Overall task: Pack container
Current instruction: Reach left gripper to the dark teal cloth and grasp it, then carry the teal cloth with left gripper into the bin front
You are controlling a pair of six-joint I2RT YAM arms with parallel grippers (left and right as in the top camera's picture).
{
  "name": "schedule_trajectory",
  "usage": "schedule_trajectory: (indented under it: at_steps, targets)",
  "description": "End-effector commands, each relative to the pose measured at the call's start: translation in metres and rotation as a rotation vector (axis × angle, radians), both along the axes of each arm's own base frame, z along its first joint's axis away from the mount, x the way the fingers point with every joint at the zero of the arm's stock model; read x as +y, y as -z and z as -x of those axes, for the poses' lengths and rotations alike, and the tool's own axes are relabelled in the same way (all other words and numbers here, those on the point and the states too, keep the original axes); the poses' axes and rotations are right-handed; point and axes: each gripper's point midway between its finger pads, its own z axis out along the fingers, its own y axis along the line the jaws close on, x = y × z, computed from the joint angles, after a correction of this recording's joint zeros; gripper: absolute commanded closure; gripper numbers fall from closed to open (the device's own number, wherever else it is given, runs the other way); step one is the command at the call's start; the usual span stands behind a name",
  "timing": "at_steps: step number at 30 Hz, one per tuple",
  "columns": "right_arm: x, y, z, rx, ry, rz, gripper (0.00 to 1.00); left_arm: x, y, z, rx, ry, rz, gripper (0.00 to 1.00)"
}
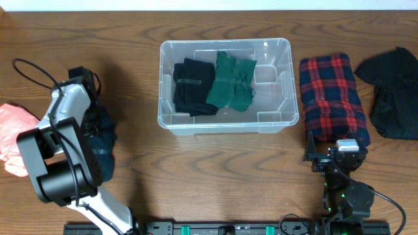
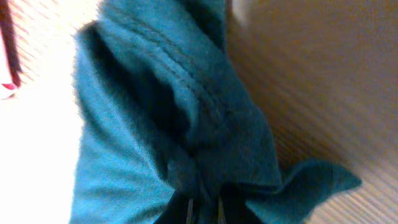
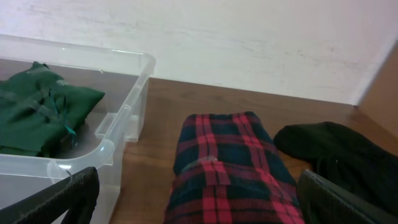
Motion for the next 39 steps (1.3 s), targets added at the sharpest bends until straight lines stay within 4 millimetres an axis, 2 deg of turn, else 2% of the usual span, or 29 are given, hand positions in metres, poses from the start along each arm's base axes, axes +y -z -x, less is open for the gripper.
schedule_trajectory:
  at_steps: [1,4,8,10,13,16,20,28,35,39]
  targets:
    - [0.002,0.001,0.0,0.002,-0.008,0.014,0.01,-0.003,-0.073,-0.041,-0.227,0.056,0.013,0.94]
    - [0.002,0.001,0.0,0.002,-0.008,0.014,0.01,-0.008,-0.128,-0.054,-0.364,0.143,0.008,0.94]
    - [0.002,0.001,0.0,0.002,-0.008,0.014,0.01,-0.022,-0.187,-0.062,-0.522,0.295,-0.038,0.94]
    - [0.002,0.001,0.0,0.002,-0.008,0.014,0.01,-0.035,-0.212,-0.064,-0.588,0.38,-0.074,0.94]
    - [0.002,0.001,0.0,0.002,-0.008,0.014,0.01,-0.063,-0.237,-0.064,-0.645,0.51,-0.1,0.94]
    - [0.002,0.001,0.0,0.002,-0.008,0.014,0.01,-0.099,-0.249,-0.065,-0.668,0.66,-0.101,0.94]
    - [0.002,0.001,0.0,0.002,-0.008,0.014,0.01,-0.149,-0.251,-0.066,-0.657,0.867,-0.092,0.94]
    - [0.002,0.001,0.0,0.002,-0.008,0.014,0.01,-0.213,-0.257,-0.059,-0.607,1.123,-0.237,0.94]
    - [0.002,0.001,0.0,0.002,-0.008,0.014,0.01,-0.266,-0.268,-0.053,-0.639,1.309,-0.32,0.94]
    - [0.002,0.001,0.0,0.002,-0.008,0.014,0.01,-0.294,-0.262,-0.054,-0.646,1.391,-0.312,0.94]
